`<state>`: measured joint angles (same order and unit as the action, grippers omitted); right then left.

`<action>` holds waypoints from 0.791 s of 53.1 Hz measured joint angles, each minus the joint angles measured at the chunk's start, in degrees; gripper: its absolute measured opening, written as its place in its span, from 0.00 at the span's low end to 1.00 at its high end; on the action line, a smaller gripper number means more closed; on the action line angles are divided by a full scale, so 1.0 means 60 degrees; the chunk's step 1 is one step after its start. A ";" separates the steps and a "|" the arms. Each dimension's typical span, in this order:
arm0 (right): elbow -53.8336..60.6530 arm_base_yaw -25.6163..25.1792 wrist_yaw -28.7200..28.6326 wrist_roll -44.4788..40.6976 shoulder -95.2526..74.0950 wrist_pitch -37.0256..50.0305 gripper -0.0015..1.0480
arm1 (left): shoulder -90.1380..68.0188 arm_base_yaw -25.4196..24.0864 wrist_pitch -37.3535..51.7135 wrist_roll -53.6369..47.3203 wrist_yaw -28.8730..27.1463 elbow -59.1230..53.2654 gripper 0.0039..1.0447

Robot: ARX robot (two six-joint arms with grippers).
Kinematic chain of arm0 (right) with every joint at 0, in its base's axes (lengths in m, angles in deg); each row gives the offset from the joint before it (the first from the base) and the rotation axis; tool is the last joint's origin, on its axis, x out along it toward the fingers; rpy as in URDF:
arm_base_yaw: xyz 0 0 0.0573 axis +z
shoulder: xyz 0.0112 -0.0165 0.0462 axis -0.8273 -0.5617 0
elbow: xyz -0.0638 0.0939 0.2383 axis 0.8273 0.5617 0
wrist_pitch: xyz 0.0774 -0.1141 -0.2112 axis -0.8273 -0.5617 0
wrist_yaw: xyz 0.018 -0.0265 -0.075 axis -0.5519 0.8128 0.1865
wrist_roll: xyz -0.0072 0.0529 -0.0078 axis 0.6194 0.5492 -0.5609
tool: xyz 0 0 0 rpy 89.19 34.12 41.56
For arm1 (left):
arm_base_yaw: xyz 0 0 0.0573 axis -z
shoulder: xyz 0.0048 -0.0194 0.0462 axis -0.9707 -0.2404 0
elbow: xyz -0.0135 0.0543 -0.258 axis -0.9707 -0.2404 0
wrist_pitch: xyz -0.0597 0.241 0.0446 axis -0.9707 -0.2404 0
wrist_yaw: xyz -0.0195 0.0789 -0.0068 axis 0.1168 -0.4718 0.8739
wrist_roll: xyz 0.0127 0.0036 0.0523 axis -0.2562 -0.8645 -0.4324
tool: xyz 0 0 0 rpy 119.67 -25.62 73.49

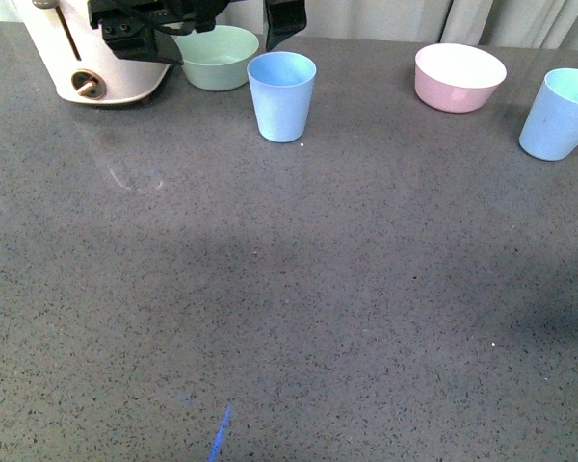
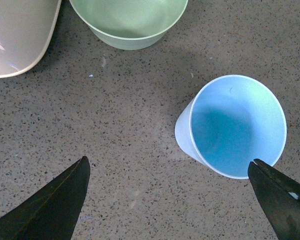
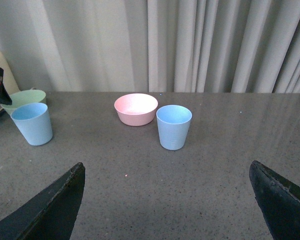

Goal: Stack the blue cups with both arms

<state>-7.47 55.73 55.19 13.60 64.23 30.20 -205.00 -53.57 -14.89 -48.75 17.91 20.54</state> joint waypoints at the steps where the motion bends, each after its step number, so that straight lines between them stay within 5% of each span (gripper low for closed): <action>1: 0.0000 0.0000 0.0000 0.0000 0.0000 0.0000 0.91 | -0.0102 0.0018 -0.0069 0.0022 -0.0025 0.0138 0.92; 35: 0.0000 0.0000 -0.0004 0.0000 0.0000 0.0000 0.91 | -0.2386 0.0222 -0.1934 0.0641 -0.0331 0.3435 0.92; 42: 0.0000 0.0000 -0.0004 0.0000 0.0000 0.0000 0.91 | -0.2572 0.0310 -0.2113 0.0707 -0.0324 0.3712 0.76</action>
<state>-7.47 55.73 55.17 13.60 64.23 30.20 -220.43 -51.71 -27.57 -44.51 15.96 42.82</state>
